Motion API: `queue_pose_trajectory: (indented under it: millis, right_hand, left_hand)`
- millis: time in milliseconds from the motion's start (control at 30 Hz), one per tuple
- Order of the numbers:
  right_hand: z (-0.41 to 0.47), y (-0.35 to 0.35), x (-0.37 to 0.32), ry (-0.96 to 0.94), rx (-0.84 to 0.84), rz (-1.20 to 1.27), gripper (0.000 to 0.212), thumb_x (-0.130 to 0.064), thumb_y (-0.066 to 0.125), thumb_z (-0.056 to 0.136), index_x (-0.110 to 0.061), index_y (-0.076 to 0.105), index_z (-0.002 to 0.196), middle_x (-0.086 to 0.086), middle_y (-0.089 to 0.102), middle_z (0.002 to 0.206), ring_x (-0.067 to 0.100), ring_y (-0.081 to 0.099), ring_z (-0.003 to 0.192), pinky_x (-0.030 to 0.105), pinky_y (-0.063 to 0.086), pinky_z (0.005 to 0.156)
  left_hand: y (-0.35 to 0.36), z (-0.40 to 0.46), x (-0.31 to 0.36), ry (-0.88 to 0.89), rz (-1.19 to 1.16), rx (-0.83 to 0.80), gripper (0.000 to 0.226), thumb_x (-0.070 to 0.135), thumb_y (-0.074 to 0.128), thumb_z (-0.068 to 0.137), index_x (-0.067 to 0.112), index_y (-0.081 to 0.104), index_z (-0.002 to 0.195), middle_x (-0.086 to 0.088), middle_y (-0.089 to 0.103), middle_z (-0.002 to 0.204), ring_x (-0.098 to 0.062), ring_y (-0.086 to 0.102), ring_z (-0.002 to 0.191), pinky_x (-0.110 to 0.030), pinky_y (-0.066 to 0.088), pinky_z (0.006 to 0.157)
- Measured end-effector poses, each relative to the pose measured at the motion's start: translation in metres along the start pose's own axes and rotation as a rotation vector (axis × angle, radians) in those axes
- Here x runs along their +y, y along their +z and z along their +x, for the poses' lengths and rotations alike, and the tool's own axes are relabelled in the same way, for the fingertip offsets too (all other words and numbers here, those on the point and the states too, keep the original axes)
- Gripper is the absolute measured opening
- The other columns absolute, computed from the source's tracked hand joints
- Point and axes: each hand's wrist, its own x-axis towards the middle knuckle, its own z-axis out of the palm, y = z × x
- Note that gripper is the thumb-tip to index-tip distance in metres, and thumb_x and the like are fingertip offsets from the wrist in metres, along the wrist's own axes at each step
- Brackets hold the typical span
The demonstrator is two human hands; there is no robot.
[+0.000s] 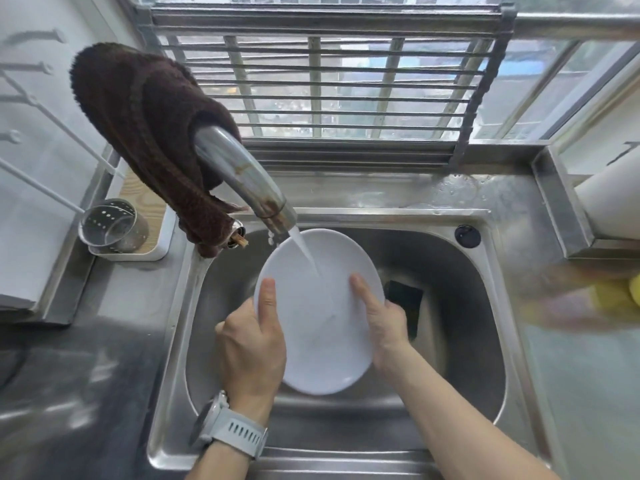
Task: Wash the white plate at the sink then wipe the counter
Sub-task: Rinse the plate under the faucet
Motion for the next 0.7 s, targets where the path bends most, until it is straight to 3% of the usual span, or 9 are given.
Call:
queue_pose_trajectory:
  millis: [67, 133, 200, 300, 400, 500, 600, 700]
  right_hand:
    - [-0.001, 0.012, -0.006, -0.119, 0.102, -0.301, 0.077, -0.090, 0.067, 0.053, -0.022, 0.071, 0.088, -0.001, 0.075, 0.085, 0.022, 0.073, 0.077, 0.040, 0.063, 0.073]
    - [-0.005, 0.016, -0.016, -0.262, 0.244, -0.666, 0.089, -0.102, 0.042, 0.054, -0.024, 0.073, 0.083, -0.001, 0.073, 0.083, 0.024, 0.069, 0.079, 0.040, 0.059, 0.077]
    - [-0.012, 0.016, -0.027, -0.408, 0.316, -0.899, 0.093, -0.101, 0.032, 0.061, -0.021, 0.074, 0.086, 0.003, 0.073, 0.082, 0.029, 0.069, 0.082, 0.038, 0.055, 0.077]
    - [-0.026, 0.007, -0.041, -0.572, 0.308, -1.049, 0.076, -0.087, 0.042, 0.077, -0.018, 0.070, 0.089, 0.010, 0.073, 0.088, 0.035, 0.067, 0.088, 0.036, 0.047, 0.073]
    - [-0.043, -0.015, -0.050, -0.717, 0.282, -1.084, 0.052, -0.071, 0.049, 0.089, -0.021, 0.056, 0.076, 0.008, 0.069, 0.081, 0.033, 0.065, 0.078, 0.032, 0.038, 0.063]
    - [-0.055, -0.043, -0.054, -0.853, 0.295, -1.042, 0.046, -0.056, 0.051, 0.095, -0.021, 0.045, 0.066, -0.007, 0.056, 0.058, 0.011, 0.051, 0.051, 0.023, 0.027, 0.048]
    - [-0.051, -0.070, -0.053, -0.831, 0.262, -0.912, 0.037, -0.044, 0.052, 0.097, -0.019, 0.046, 0.070, -0.007, 0.056, 0.058, 0.008, 0.053, 0.054, 0.029, 0.031, 0.048]
    - [-0.035, -0.089, -0.042, -0.650, 0.183, -0.702, 0.023, -0.036, 0.055, 0.099, -0.022, 0.055, 0.080, -0.006, 0.063, 0.074, 0.013, 0.060, 0.067, 0.030, 0.039, 0.053]
  left_hand:
    - [-0.008, -0.001, -0.001, -0.016, 0.048, 0.018, 0.071, 0.058, 0.031, 0.105, 0.014, 0.041, 0.050, 0.003, 0.050, 0.047, -0.032, 0.051, 0.051, -0.036, 0.033, 0.049]
    - [-0.013, -0.001, -0.011, -0.100, 0.085, 0.035, 0.067, 0.060, 0.041, 0.101, 0.015, 0.046, 0.051, 0.009, 0.051, 0.049, -0.024, 0.055, 0.052, -0.028, 0.033, 0.047]
    - [-0.015, -0.001, -0.026, -0.213, 0.039, 0.040, 0.051, 0.062, 0.064, 0.088, 0.019, 0.060, 0.061, 0.011, 0.063, 0.059, -0.024, 0.064, 0.062, -0.027, 0.044, 0.052]
    - [-0.006, -0.008, -0.039, -0.395, -0.153, 0.021, 0.043, 0.059, 0.086, 0.067, 0.020, 0.068, 0.077, 0.009, 0.072, 0.070, -0.017, 0.069, 0.068, -0.033, 0.052, 0.055]
    - [0.009, -0.013, -0.033, -0.456, -0.204, -0.010, 0.054, 0.067, 0.083, 0.066, 0.016, 0.067, 0.072, 0.006, 0.071, 0.067, -0.016, 0.067, 0.063, -0.033, 0.053, 0.055]
    - [0.025, -0.013, -0.017, -0.411, -0.152, -0.064, 0.071, 0.071, 0.056, 0.085, 0.007, 0.052, 0.054, 0.000, 0.057, 0.051, -0.025, 0.053, 0.053, -0.034, 0.043, 0.054]
    - [0.037, -0.009, 0.006, -0.312, -0.142, -0.128, 0.071, 0.059, 0.042, 0.100, 0.005, 0.049, 0.054, -0.014, 0.058, 0.058, -0.035, 0.051, 0.062, -0.042, 0.042, 0.060]
    - [0.038, 0.000, 0.023, -0.185, -0.085, -0.190, 0.060, 0.047, 0.038, 0.106, 0.008, 0.053, 0.062, -0.024, 0.068, 0.079, -0.043, 0.060, 0.078, -0.045, 0.044, 0.069]
